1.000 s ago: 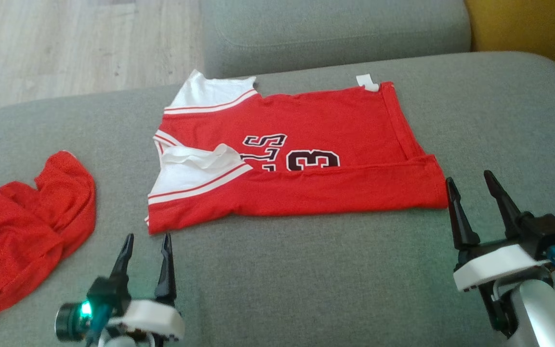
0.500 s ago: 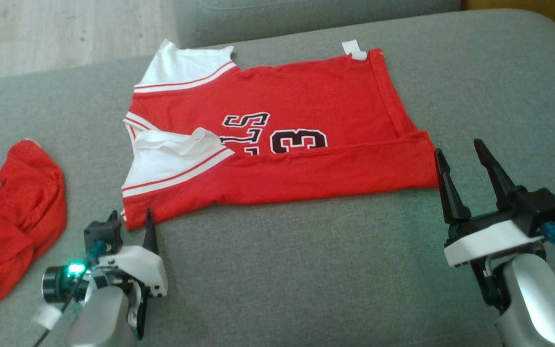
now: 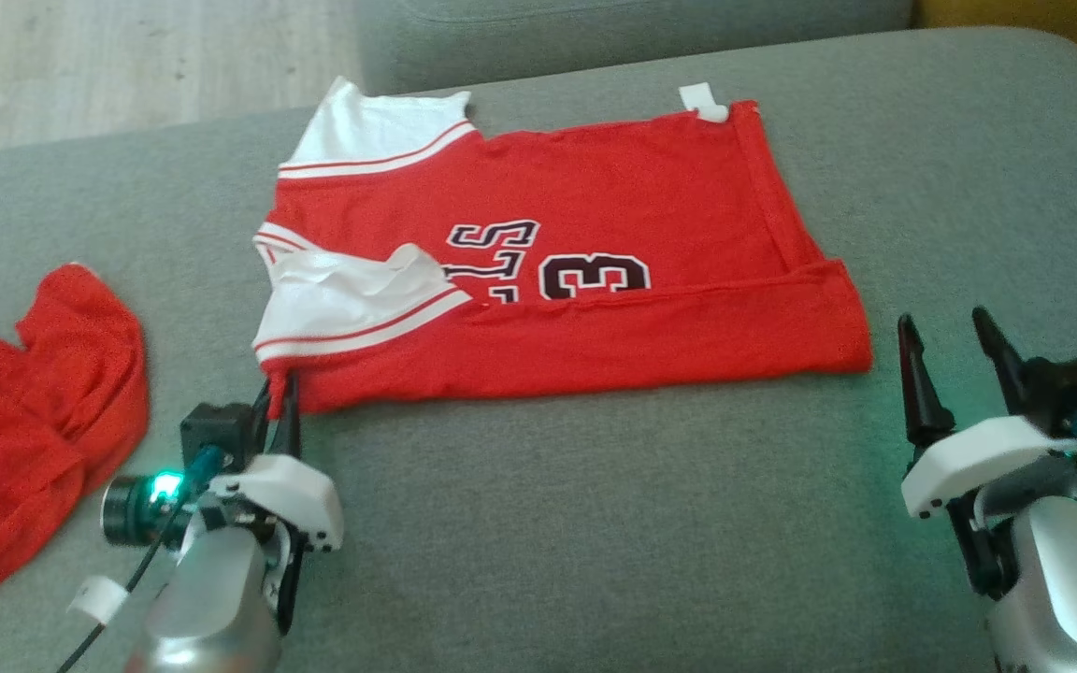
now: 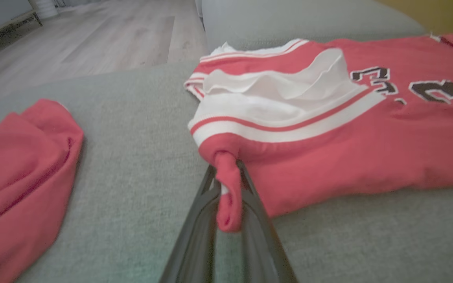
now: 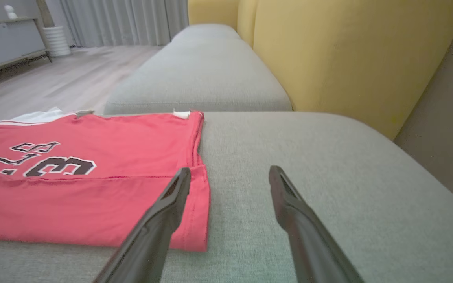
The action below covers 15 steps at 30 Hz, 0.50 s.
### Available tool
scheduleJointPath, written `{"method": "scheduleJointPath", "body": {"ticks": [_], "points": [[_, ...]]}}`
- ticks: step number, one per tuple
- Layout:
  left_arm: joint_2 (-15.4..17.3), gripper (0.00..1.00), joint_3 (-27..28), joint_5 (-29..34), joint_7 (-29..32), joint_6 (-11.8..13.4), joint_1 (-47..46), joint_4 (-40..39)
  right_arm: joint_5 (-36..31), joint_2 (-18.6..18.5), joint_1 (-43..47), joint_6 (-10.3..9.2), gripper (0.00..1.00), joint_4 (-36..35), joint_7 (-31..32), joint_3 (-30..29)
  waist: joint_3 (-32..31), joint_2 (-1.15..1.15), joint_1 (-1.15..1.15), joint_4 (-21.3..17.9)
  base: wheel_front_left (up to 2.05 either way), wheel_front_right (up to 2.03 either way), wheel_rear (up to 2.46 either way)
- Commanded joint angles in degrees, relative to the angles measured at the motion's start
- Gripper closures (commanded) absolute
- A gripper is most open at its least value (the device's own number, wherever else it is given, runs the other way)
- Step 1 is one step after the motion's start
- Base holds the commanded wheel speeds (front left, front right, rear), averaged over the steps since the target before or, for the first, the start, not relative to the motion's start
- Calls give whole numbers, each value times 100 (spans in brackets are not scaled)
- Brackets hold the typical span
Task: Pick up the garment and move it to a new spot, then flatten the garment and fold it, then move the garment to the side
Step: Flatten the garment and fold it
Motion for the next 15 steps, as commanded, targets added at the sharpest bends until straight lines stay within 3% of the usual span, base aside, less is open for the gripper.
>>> {"method": "scheduleJointPath", "body": {"ticks": [1, 10, 15], "points": [[107, 100, 105, 47, -101, 6, -125, -233, -88, 11, -296, 42, 0, -72, 76, 68, -39, 0, 0, 73, 0, 0, 0], [27, 100, -23, 133, -199, 23, 178, -1239, 252, 342, -967, 42, 0, 1509, 1055, -392, -18, 0, 0, 412, 0, 0, 0], [17, 100, -60, 151, -200, 53, 323, -1569, 425, 389, -1283, 42, 0, 2118, 1236, -506, 42, 0, 0, 529, 0, 0, 0]]}}
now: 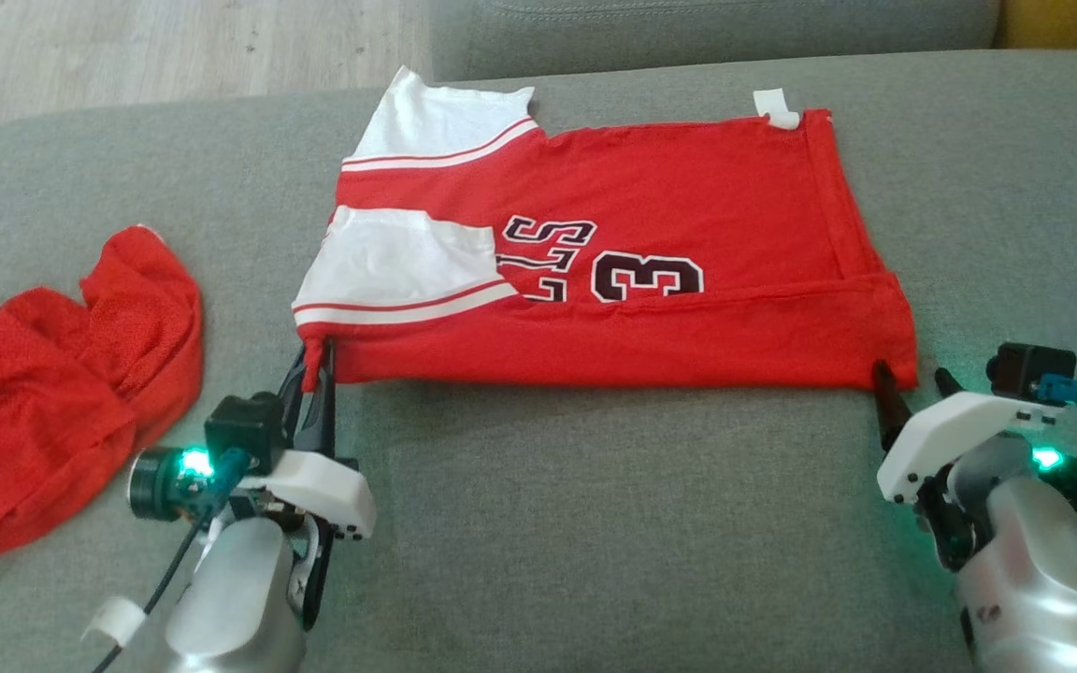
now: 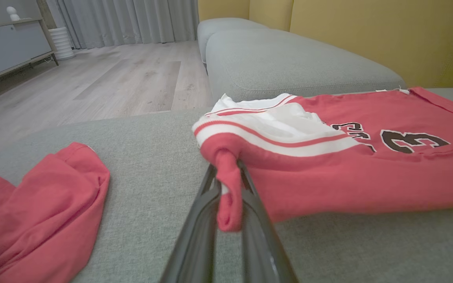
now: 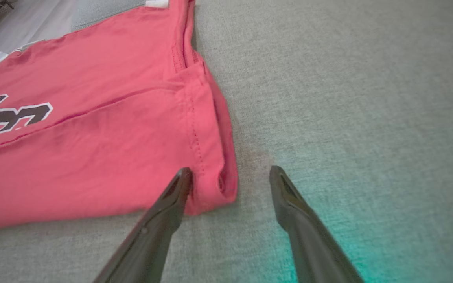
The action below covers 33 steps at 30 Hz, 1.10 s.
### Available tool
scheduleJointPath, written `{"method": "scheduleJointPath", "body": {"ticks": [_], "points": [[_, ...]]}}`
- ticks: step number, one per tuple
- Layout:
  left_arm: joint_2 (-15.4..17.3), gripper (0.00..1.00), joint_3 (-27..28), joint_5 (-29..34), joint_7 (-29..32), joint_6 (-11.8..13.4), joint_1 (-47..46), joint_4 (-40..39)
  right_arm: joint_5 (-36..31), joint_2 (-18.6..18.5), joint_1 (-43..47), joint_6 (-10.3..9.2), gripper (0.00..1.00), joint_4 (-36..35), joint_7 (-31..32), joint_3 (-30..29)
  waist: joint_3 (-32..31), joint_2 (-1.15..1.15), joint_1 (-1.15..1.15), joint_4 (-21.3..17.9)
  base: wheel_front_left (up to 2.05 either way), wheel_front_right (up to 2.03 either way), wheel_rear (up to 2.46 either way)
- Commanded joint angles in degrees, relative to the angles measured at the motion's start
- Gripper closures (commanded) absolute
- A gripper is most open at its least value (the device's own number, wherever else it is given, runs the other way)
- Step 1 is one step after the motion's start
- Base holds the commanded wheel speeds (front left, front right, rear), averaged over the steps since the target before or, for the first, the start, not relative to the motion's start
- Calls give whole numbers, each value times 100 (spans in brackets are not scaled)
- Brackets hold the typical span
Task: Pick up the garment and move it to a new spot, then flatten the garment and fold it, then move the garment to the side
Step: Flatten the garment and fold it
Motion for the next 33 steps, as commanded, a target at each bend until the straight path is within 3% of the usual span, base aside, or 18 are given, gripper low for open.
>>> {"method": "scheduleJointPath", "body": {"ticks": [1, 7, 8, 9, 10, 22, 33], "points": [[93, 100, 138, 52, -71, 42, -81, -202, 17, 38, -245, 42, 0, -77, 5, 113, 19, 0, 0, 21, 0, 0, 0], [87, 100, 81, 46, -71, 37, -3, -275, 98, 104, -505, 42, 0, 440, 15, 210, 78, 0, 0, 58, 0, 0, 0], [87, 100, 72, 44, -71, 37, -2, -271, 92, 104, -543, 42, 20, 505, 18, 263, 84, 0, 0, 59, 0, 0, 0], [87, 100, 63, 41, -71, 35, -2, -260, 72, 94, -575, 42, 87, 559, 5, 329, 84, 0, 0, 59, 0, 0, 0], [92, 100, 40, 38, -71, 26, 0, -228, 11, 27, -617, 42, 100, 629, -74, 471, 69, 0, 0, 53, 0, 0, 0], [209, 100, 0, -32, -72, 3, 340, -34, 256, -540, -562, 42, 100, 606, -338, 964, -454, 0, 0, -94, 0, 0, 0], [310, 100, -97, -129, 35, 37, 1221, -340, 896, -968, 455, 42, 100, -389, 40, 1289, -1090, 0, 0, -252, 0, 0, 0]]}}
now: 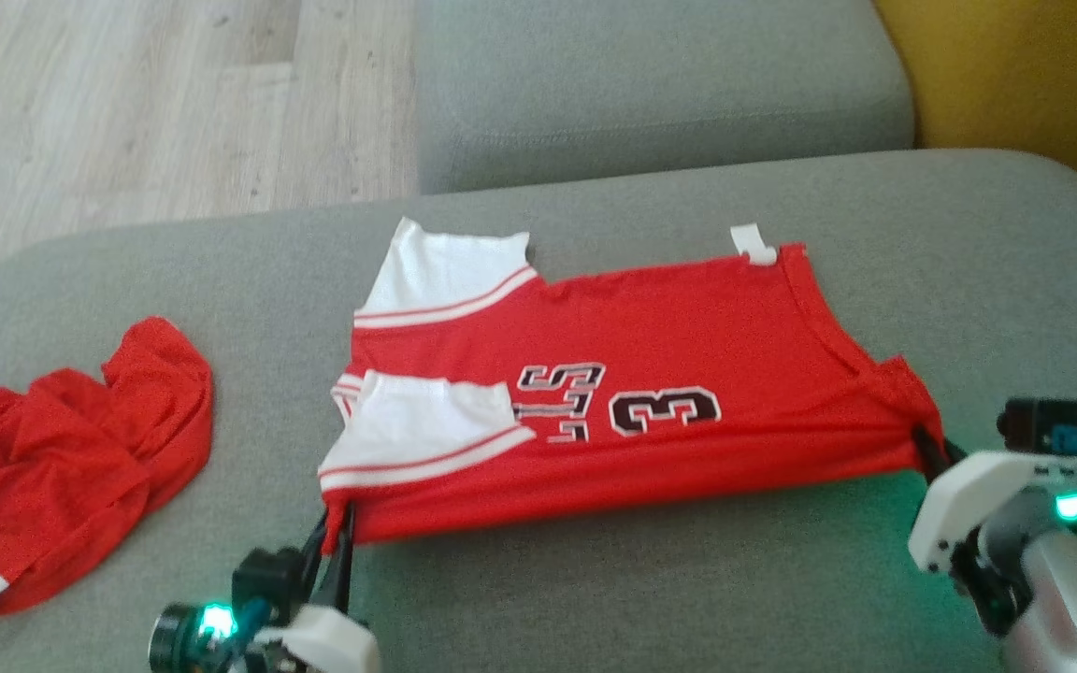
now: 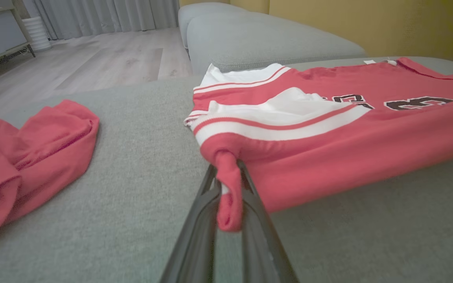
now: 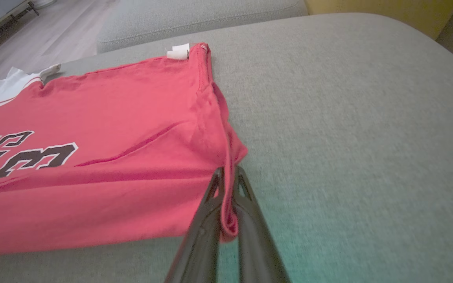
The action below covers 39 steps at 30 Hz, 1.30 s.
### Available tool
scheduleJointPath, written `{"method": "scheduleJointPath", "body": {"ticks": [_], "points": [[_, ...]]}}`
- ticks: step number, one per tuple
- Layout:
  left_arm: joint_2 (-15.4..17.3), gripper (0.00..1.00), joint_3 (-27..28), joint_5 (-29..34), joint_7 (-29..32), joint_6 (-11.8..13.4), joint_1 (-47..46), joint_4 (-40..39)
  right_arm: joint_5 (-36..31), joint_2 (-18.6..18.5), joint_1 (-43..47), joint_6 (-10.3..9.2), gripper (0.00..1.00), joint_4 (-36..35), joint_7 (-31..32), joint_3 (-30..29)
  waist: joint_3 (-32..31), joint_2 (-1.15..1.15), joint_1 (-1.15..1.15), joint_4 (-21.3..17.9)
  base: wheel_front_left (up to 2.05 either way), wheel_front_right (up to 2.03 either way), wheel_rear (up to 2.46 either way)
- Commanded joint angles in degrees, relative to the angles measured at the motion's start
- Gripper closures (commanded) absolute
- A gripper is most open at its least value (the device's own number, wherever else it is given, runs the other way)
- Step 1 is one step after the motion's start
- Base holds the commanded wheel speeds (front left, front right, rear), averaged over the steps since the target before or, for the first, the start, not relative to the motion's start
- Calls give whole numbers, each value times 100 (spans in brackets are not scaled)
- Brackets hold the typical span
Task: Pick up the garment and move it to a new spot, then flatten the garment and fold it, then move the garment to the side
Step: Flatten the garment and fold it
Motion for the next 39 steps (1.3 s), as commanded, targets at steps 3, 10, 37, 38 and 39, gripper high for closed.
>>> {"method": "scheduleJointPath", "body": {"ticks": [3, 10, 37, 38, 39], "points": [[209, 100, 211, -151, 78, 71, 145, -359, 65, -256, 227, 37, 100, -524, 143, 9, -146, 0, 1, -77, 0, 0, 0], [233, 100, 211, -289, 379, 171, 703, -922, -24, -225, 934, 37, 100, -1321, 532, -325, -260, 0, 1, -134, 0, 0, 0], [1242, 0, -137, -525, 1415, -666, -2813, -1189, -757, 229, -634, 37, 0, -3130, 176, -681, 1432, 0, 1, -654, 0, 0, 0], [1345, 0, -244, -618, 1587, -684, -3091, -981, -769, 225, -785, 37, 0, -3118, 161, -600, 1559, 0, 1, -722, 0, 0, 0], [1440, 0, -438, -747, 1751, -690, -3356, -809, -773, 229, -930, 37, 0, -3099, 142, -531, 1684, 0, 1, -789, 0, 0, 0]]}}
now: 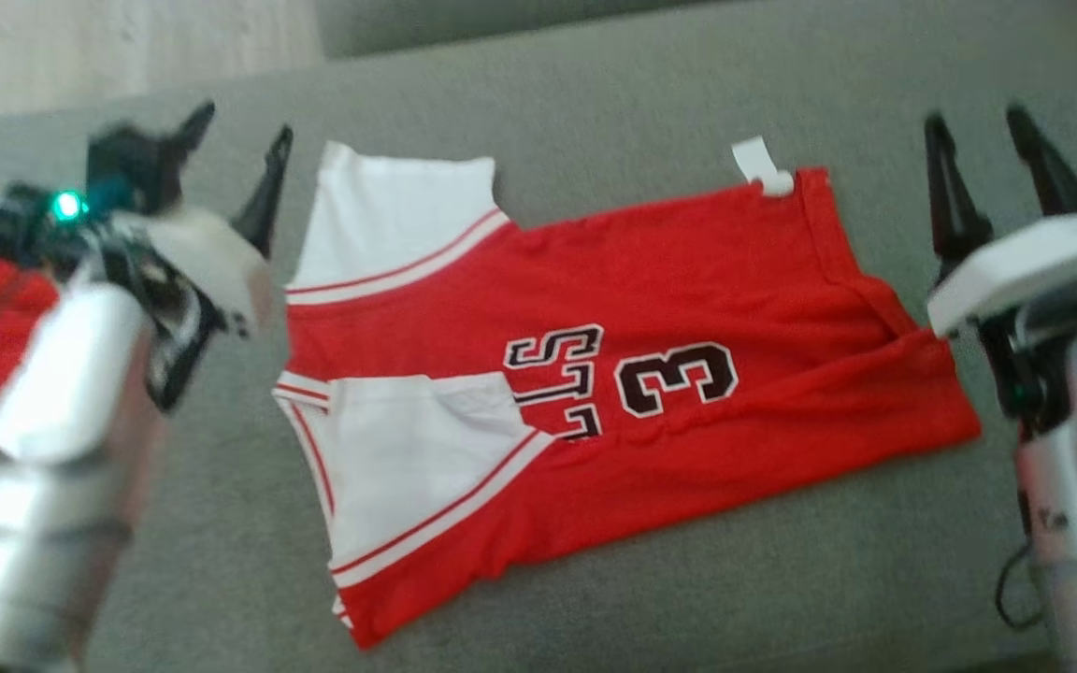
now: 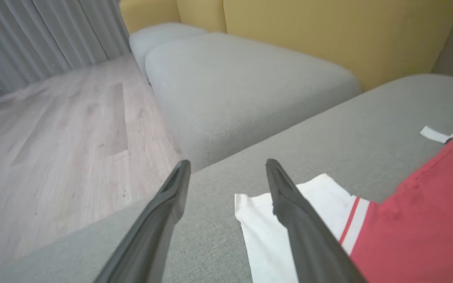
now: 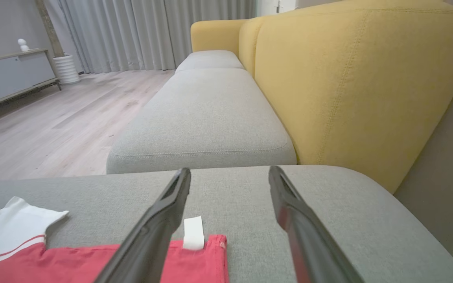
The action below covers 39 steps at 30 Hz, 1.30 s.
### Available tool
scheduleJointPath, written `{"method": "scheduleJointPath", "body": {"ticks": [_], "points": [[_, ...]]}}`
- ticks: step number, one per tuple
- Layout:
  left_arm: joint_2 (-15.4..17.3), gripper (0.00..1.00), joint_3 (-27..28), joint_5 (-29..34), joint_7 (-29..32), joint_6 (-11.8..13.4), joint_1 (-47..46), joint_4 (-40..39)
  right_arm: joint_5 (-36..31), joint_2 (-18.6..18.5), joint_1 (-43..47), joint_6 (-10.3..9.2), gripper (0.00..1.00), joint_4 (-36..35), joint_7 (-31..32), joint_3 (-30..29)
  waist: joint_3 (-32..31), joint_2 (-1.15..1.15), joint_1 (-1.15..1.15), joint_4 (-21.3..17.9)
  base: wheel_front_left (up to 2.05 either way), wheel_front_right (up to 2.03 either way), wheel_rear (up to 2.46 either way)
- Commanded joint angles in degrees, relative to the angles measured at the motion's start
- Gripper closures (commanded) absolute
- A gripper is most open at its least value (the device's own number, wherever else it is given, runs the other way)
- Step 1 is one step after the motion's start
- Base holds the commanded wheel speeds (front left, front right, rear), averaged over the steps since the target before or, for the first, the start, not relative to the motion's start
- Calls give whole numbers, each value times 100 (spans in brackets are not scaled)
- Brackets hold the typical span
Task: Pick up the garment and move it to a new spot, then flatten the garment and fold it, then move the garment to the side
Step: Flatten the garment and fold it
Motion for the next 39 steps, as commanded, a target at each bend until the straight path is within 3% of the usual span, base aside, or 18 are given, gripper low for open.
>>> {"method": "scheduleJointPath", "body": {"ticks": [1, 6, 12, 27, 28, 29, 30, 33, 39], "points": [[321, 0, -75, -230, 202, 3, -468, 13, -38, -58, -300, 37, 0, -169, -56, 181, 528, 0, -2, -348, 0, 0, 0], [878, 0, -1074, -1104, 948, 0, -1387, 574, -30, -24, -825, 37, 0, -37, -197, 475, 993, 0, -2, -619, 0, 0, 0], [1321, 0, -1798, -1848, 1268, -1, -1997, 984, 16, 42, -1176, 37, 0, 100, -370, 743, 1331, 0, -2, -899, 0, 0, 0], [1561, 0, -3030, -3067, 1879, -2, -2433, 1485, 38, 17, -1385, 37, 0, 181, -510, 840, 1592, 0, -2, -1048, 0, 0, 0], [1553, 24, -3085, -3186, 1963, -2, -2423, 1477, 34, 8, -1399, 37, 0, 188, -505, 837, 1587, 0, -2, -1036, 0, 0, 0], [1539, 87, -3146, -3304, 2051, -2, -2413, 1449, 29, -7, -1414, 37, 0, 196, -500, 825, 1578, 0, -2, -1015, 0, 0, 0], [1531, 100, -3208, -3421, 2131, -2, -2402, 1405, 23, -23, -1427, 37, 0, 207, -495, 810, 1562, 0, -2, -989, 0, 0, 0], [1540, 100, -3351, -3706, 1976, -2, -2476, 1212, -8, -106, -1479, 37, 0, 247, -476, 765, 1473, 0, -2, -834, 0, 0, 0], [1429, 100, -3519, -3565, 1000, -2, -2658, 999, -15, -363, -1579, 37, 0, 405, -378, 827, 1271, 0, -2, -484, 0, 0, 0]]}}
